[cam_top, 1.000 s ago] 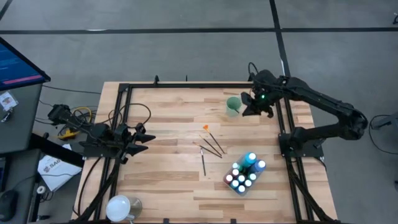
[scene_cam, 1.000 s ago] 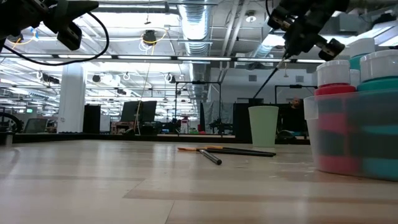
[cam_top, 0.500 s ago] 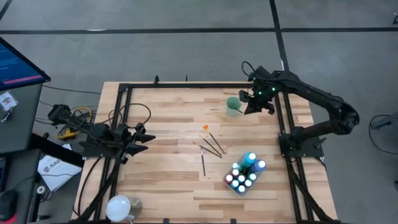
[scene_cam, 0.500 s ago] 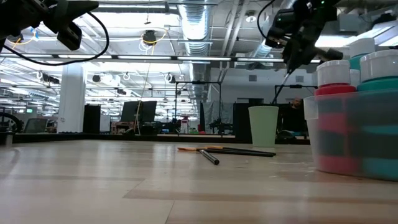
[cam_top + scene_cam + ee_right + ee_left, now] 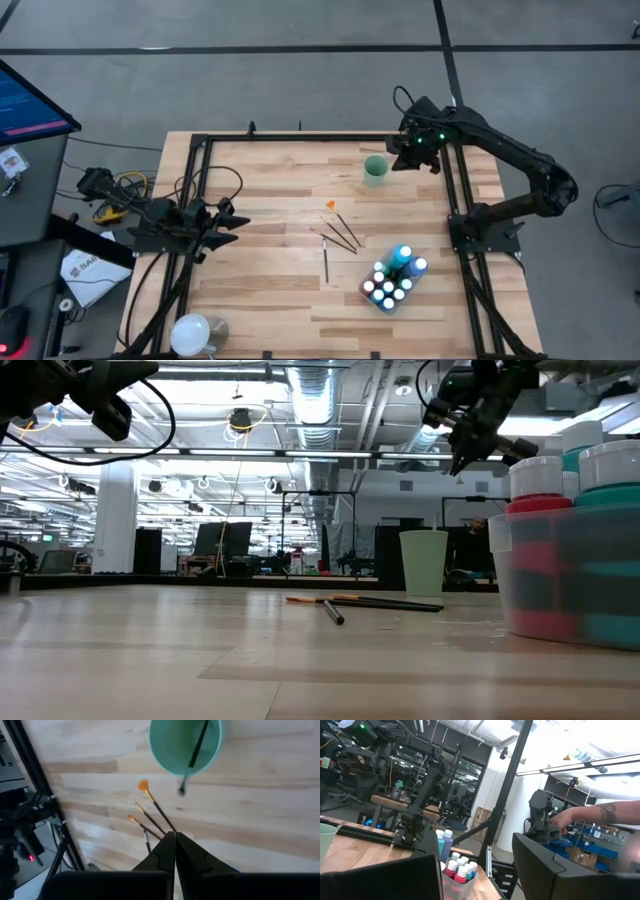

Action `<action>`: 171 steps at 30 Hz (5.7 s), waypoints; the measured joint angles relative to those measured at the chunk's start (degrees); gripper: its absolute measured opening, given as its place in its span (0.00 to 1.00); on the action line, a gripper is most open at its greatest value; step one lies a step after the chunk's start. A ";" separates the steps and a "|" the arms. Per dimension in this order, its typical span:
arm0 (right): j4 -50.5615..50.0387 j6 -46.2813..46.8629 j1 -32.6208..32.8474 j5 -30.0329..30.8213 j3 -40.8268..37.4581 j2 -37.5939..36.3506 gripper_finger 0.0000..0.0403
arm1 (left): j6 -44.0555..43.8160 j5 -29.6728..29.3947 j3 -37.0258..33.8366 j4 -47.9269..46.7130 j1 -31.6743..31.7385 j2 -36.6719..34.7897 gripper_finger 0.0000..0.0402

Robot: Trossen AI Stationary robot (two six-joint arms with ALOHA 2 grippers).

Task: Pick & Place Paint Supplies
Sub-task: Put the black paint brush into the green cup

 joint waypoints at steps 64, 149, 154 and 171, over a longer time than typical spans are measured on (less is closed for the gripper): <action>-8.27 -20.76 32.91 28.09 45.41 54.43 0.59 | 0.00 0.00 -0.01 0.00 0.00 0.00 0.33; 8.02 -29.17 30.09 42.61 38.36 34.08 0.00 | 0.01 -0.22 -0.01 0.44 0.00 0.70 0.33; 7.51 -31.74 29.34 48.10 38.38 26.61 0.00 | 0.00 -0.22 0.01 0.44 0.00 0.70 0.33; -6.91 -33.80 28.02 60.56 36.70 15.96 0.00 | 0.00 -0.22 0.01 0.48 0.00 0.70 0.33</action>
